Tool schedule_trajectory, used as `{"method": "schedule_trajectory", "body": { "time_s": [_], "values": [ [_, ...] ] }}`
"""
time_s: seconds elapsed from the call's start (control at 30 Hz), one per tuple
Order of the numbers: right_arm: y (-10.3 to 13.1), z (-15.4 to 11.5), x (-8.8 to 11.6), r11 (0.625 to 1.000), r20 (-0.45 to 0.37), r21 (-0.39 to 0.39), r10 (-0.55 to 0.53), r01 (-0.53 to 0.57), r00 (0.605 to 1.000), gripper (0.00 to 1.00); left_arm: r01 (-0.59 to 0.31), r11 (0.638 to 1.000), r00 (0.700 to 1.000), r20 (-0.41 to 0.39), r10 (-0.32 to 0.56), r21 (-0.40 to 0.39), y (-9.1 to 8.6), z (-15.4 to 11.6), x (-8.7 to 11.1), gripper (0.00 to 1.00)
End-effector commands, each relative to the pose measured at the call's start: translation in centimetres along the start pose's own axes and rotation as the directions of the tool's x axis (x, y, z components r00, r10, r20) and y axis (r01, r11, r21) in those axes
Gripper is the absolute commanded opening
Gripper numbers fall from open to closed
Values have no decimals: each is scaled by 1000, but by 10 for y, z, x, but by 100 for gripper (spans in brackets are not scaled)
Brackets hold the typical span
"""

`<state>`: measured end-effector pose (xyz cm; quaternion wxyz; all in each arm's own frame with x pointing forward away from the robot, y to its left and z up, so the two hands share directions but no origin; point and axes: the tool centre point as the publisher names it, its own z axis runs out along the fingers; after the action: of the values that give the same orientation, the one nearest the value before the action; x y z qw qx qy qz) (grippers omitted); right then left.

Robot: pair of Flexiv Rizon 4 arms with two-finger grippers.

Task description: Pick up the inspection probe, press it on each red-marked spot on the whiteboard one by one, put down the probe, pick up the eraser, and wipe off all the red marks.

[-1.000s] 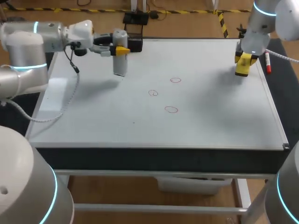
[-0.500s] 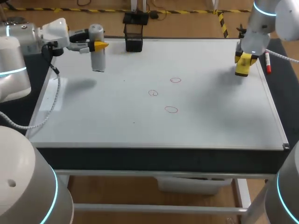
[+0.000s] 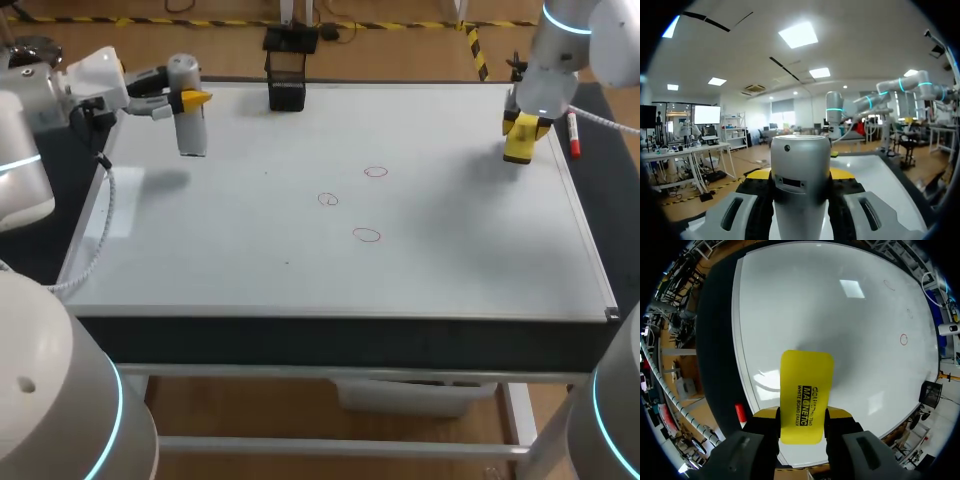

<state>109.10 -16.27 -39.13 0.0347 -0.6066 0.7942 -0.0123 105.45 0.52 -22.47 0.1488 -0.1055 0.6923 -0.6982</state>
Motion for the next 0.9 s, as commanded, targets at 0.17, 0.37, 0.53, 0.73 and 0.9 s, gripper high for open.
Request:
{"method": "schedule_trajectory", "body": {
  "time_s": [0.17,0.37,0.53,0.73,0.9],
  "values": [
    [0,-1,1,1000,-2,1,-3,3,1000,0,-4,1000,1000,7,4,11,2,-3,3,0],
    [0,-1,1,1000,-2,1,-3,3,1000,0,-4,1000,1000,7,4,11,2,-3,3,0],
    [19,-6,-27,994,-39,31,-100,101,994,0,-4,1000,1000,7,4,11,2,-3,3,0],
    [73,-15,-76,965,-29,56,-254,255,967,0,-4,1000,1000,7,4,11,2,-3,3,0],
    [121,-20,-115,928,-7,58,-368,368,930,0,-4,1000,1000,7,4,11,2,-3,3,0]
  ]
}}
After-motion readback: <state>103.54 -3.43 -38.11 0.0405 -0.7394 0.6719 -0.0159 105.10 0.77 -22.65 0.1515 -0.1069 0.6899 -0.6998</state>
